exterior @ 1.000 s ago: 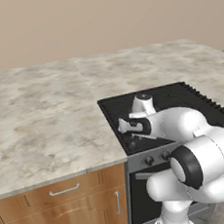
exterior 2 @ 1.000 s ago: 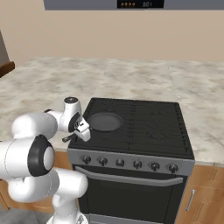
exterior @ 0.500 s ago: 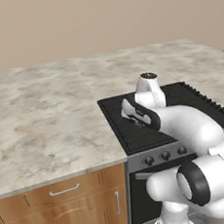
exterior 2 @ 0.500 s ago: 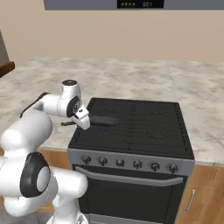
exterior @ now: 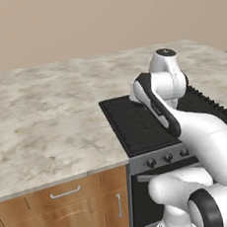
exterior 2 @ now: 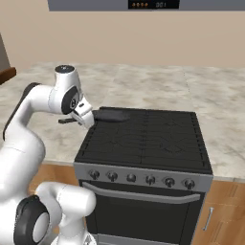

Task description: Move the pot and pan from the stove into the sink.

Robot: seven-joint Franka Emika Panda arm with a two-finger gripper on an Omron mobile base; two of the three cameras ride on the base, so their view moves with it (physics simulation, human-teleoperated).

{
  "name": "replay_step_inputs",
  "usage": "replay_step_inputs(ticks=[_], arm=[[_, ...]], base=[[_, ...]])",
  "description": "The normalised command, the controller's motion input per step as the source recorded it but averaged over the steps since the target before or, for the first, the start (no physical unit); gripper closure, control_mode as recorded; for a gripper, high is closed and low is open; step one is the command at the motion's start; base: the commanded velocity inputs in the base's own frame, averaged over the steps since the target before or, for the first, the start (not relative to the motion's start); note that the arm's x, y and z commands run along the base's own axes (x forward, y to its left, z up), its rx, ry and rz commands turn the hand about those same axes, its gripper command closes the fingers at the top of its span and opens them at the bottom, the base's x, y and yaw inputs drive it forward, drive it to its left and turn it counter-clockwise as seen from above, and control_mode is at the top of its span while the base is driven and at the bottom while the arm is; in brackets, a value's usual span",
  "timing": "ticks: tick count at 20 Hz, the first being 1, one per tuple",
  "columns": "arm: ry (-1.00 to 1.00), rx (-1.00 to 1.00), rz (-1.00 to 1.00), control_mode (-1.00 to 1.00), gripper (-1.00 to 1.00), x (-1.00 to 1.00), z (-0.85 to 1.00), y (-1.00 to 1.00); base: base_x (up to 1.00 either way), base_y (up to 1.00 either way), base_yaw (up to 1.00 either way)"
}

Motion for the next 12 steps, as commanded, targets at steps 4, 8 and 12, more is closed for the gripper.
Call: replay_step_inputs(ticks=[4, 8, 12], arm=[[-0.26, 0.0, 0.01, -1.0, 1.0, -0.87, 0.46, -0.11], [-0.17, -0.02, 0.04, -1.0, 1.0, -0.99, -0.15, -0.07], [-0.38, -0.04, 0.02, -1.0, 1.0, -0.83, -0.04, -0.12]], base=[[0.0, 0.0, 0.0], [0.0, 0.0, 0.0], [0.0, 0.0, 0.0]])
